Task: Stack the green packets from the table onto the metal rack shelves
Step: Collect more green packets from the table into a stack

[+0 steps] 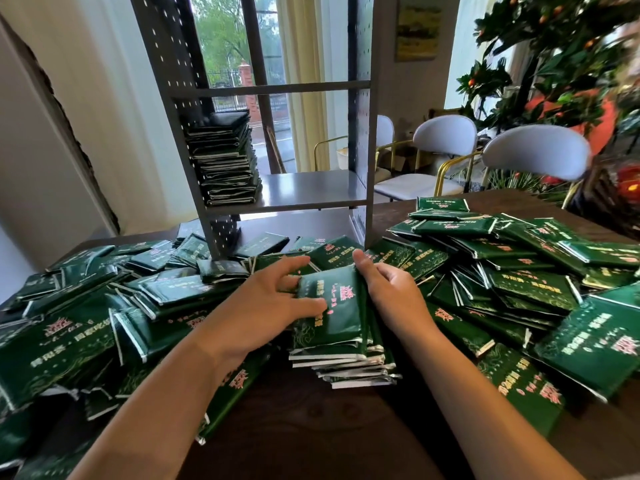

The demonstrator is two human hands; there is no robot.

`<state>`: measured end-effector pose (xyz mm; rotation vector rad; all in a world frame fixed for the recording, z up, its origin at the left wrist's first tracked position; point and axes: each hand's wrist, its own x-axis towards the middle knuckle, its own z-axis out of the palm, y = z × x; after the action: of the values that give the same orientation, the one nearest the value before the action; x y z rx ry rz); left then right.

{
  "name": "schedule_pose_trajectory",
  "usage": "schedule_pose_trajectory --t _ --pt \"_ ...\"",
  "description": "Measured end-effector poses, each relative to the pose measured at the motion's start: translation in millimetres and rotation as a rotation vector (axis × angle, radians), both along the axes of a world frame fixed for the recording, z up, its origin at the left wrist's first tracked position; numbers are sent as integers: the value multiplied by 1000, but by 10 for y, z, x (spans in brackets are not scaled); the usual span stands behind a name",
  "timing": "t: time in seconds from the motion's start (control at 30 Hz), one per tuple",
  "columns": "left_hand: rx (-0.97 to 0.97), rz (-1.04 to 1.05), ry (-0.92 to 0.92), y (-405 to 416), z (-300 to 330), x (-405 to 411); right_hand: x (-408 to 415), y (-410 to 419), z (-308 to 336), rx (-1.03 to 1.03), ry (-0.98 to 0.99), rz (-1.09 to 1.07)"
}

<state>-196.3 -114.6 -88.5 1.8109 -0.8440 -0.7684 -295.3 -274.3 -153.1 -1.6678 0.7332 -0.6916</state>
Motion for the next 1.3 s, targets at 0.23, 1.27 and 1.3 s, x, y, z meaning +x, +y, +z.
schedule_pose_trajectory --t 0.23,1.27,1.3 --pt "69 76 189 54 -45 6 -6 2 -15 -94 66 4" --pt "30 232 -389 -88 -232 51 -41 39 111 494 -255 145" --pt "121 197 -563 -59 -255 136 -41 43 109 486 -246 152"
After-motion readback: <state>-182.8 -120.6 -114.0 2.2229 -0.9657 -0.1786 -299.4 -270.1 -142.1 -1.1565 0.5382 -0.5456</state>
